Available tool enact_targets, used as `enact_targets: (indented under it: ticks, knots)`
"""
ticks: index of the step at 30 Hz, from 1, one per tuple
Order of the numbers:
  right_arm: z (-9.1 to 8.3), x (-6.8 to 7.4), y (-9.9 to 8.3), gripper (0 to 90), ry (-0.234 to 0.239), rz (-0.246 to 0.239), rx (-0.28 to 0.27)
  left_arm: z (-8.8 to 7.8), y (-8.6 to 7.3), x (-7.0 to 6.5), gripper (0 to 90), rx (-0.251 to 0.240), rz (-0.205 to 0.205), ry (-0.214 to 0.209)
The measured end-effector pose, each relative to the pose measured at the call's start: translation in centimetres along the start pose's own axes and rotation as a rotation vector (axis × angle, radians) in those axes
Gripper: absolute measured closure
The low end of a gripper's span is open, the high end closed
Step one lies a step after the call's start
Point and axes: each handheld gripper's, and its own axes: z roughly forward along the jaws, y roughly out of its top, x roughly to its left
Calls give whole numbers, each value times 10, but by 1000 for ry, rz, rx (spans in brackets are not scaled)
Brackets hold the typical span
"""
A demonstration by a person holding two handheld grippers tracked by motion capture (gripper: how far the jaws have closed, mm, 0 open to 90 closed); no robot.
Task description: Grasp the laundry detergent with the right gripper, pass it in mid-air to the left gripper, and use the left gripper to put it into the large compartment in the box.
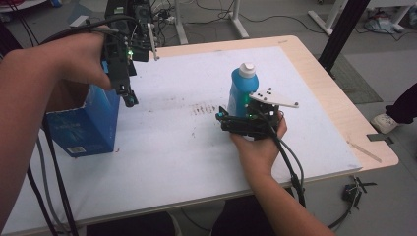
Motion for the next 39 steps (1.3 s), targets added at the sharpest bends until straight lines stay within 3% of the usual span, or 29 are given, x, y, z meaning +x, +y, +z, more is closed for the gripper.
enact_targets:
  ticks: [9, 13, 16, 26, 29, 35, 39]
  knots:
    - [0, 2, -1, 75, -54, -9, -38, 2, -7, -1, 18, 1, -10, 2]
    - [-1, 3, 0, 84, -60, -9, -52, 2, -8, -1, 18, 1, -9, -2]
    - [-2, 6, 0, 140, -60, -24, -65, 2, -8, -1, 19, -2, -9, 0]
    - [-1, 8, 0, 183, -84, -23, -61, 4, -7, 0, 18, 5, -5, -5]
    - [-1, 8, 0, 258, -96, -26, -59, 5, -7, 0, 19, 4, -2, -3]
    - [-1, 9, 0, 261, -102, -27, -61, 5, -7, 0, 18, 5, -2, -5]
    - [-2, 12, 0, 320, -116, -32, -67, 6, -8, 1, 19, 3, -4, -6]
